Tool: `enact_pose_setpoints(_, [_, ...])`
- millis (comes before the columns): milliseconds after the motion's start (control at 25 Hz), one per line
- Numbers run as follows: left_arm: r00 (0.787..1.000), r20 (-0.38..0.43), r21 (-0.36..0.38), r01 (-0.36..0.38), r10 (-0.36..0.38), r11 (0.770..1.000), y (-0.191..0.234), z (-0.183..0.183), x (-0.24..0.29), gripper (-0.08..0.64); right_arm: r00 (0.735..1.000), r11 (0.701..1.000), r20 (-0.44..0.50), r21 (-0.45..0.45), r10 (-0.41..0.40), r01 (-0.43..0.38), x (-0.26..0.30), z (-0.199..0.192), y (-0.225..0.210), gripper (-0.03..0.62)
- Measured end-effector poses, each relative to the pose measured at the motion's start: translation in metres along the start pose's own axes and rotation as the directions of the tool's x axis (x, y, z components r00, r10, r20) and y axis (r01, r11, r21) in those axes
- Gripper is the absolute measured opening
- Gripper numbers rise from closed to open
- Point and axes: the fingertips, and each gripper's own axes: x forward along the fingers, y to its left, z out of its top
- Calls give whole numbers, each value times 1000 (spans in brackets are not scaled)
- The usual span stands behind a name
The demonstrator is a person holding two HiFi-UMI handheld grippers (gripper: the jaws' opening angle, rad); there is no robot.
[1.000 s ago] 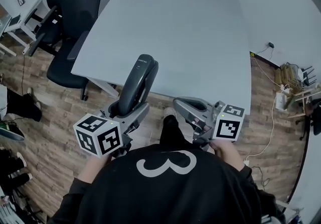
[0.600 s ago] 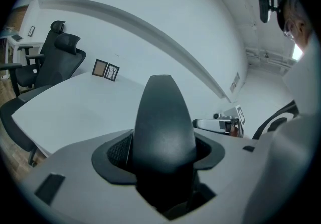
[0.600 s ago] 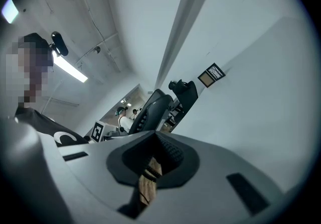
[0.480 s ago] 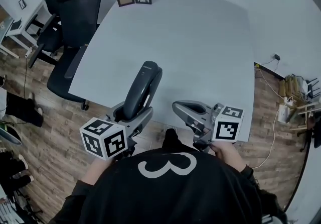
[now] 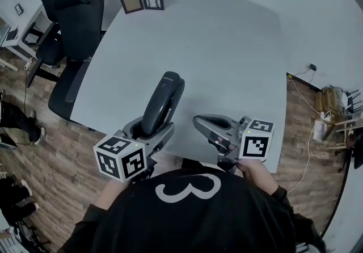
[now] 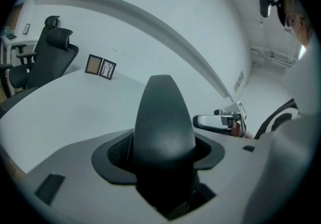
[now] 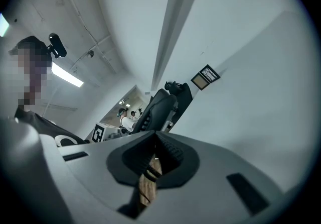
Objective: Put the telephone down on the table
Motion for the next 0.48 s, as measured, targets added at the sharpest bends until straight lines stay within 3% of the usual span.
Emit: enact_pose_setpoints(480, [997,-72,-64,6,-11,998,23,-9,42,291,1000,997,-1,69,-30,30,-2,-3,-31,9])
